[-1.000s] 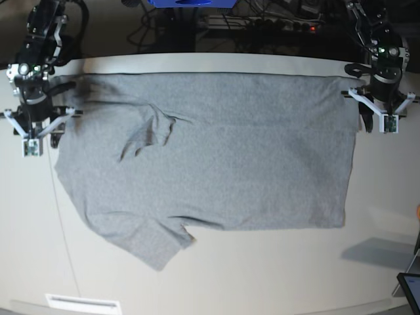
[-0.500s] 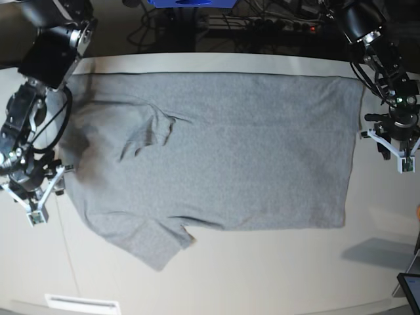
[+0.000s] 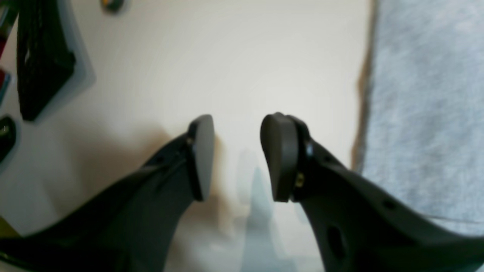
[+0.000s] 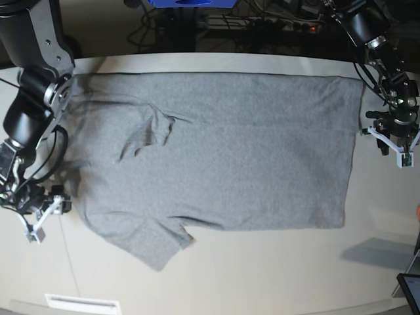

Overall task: Fold the T-shirt properly
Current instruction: 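Move the right gripper along the shirt's side to the hem corner, then move the left gripper to the opposite hem corner and grasp both corners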

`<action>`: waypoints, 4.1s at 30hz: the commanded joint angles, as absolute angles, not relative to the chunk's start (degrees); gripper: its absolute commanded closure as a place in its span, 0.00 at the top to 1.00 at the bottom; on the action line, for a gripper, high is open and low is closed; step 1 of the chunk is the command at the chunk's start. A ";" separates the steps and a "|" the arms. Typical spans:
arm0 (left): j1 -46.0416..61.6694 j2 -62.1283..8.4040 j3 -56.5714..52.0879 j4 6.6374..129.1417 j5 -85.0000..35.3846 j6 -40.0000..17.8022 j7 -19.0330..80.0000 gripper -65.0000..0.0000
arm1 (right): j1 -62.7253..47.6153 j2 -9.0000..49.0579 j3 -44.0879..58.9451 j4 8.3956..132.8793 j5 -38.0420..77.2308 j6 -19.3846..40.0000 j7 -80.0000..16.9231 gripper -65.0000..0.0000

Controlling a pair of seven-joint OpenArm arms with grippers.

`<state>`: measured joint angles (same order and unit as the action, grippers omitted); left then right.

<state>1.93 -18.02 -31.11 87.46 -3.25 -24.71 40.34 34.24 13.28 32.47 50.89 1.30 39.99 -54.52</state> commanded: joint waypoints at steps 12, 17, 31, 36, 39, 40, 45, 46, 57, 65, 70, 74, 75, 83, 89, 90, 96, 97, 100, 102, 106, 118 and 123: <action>1.19 -19.30 -31.60 88.31 -3.82 -24.57 38.81 0.38 | 43.30 20.70 31.96 32.31 13.14 40.00 -47.87 0.63; 1.19 -19.30 -31.43 88.84 -3.82 -24.57 38.81 0.38 | 44.09 20.62 28.53 30.02 13.23 40.00 -43.30 0.63; 1.89 -19.30 -31.60 88.84 -3.82 -24.57 38.81 0.37 | 44.44 18.95 22.11 25.01 13.14 40.00 -36.26 0.63; 1.89 -20.35 -31.60 88.84 -3.91 -24.57 38.81 0.37 | 45.05 19.03 22.11 21.58 13.05 40.00 -34.33 0.63; 1.89 -20.44 -31.60 88.84 -3.91 -24.66 38.81 0.37 | 45.05 19.03 22.11 21.58 13.05 40.00 -34.59 0.63; 1.89 -20.44 -31.60 88.84 -3.91 -24.66 38.81 0.37 | 45.05 18.95 22.11 21.58 13.05 40.00 -34.68 0.63; 1.98 -20.44 -31.60 88.75 -3.91 -24.66 38.81 0.37 | 44.88 18.59 22.11 21.58 13.05 40.00 -36.18 0.62; 1.98 -20.44 -31.52 88.92 -3.91 -24.66 38.81 0.37 | 44.79 18.59 22.11 21.58 13.05 40.00 -36.35 0.62; 1.98 -20.44 -31.34 88.75 -3.91 -24.66 38.81 0.37 | 44.35 17.45 21.76 21.58 13.05 40.00 -36.35 0.49; 1.98 -20.44 -31.60 88.66 -3.82 -24.66 38.90 0.37 | 44.35 15.87 19.12 21.58 13.14 40.00 -36.00 0.41; 1.98 -20.44 -31.60 88.48 -3.65 -24.66 38.90 0.37 | 44.35 15.87 19.03 21.58 13.14 40.00 -35.91 0.13; 1.71 -20.44 -31.60 88.40 -3.82 -24.66 38.90 0.37 | 44.35 15.96 19.12 21.58 13.14 40.00 -35.91 0.05; 1.45 -20.44 -31.60 88.40 -3.91 -24.66 38.90 0.37 | 44.35 15.96 19.21 21.58 13.14 40.00 -35.82 0.04; -4.88 -20.79 -31.25 82.07 -3.91 -24.66 39.34 0.38 | 44.35 15.96 19.21 21.58 13.14 40.00 -35.82 0.00; -18.33 -23.25 -31.25 64.48 -4.00 -29.49 41.71 0.38 | 43.91 15.96 19.03 21.67 13.14 40.00 -35.82 0.00; -21.32 -23.60 -31.34 60.79 -4.00 -32.22 42.95 0.38 | 43.74 15.96 19.03 21.85 13.14 40.00 -35.82 0.00; -34.42 -25.63 -31.25 43.91 -3.30 -36.62 41.80 0.38 | 43.56 15.96 18.95 21.85 13.14 40.00 -35.82 0.00; -35.91 -26.07 -31.25 41.89 -3.30 -36.62 41.27 0.38 | 43.30 16.04 18.95 21.85 13.14 40.00 -35.82 0.00; -41.10 -26.95 -31.25 33.89 -2.77 -36.18 38.81 0.38 | 42.68 16.04 18.95 22.02 13.14 40.00 -35.82 0.00; -44.09 -27.30 -31.25 28.44 -0.13 -33.54 36.44 0.38 | 42.59 16.04 18.95 22.02 13.14 40.00 -35.82 0.00; -49.45 -26.86 -31.43 19.56 8.92 -30.99 30.73 0.38 | 42.51 16.04 18.95 22.02 13.14 40.00 -35.82 0.00; -50.24 -26.24 -31.25 14.37 6.73 -25.19 29.41 0.38 | 41.71 17.45 18.95 22.02 13.14 40.00 -35.91 0.00; -47.25 -25.10 -31.25 14.73 6.81 -25.19 29.14 0.38 | 41.71 17.45 18.86 22.02 13.14 40.00 -36.09 0.00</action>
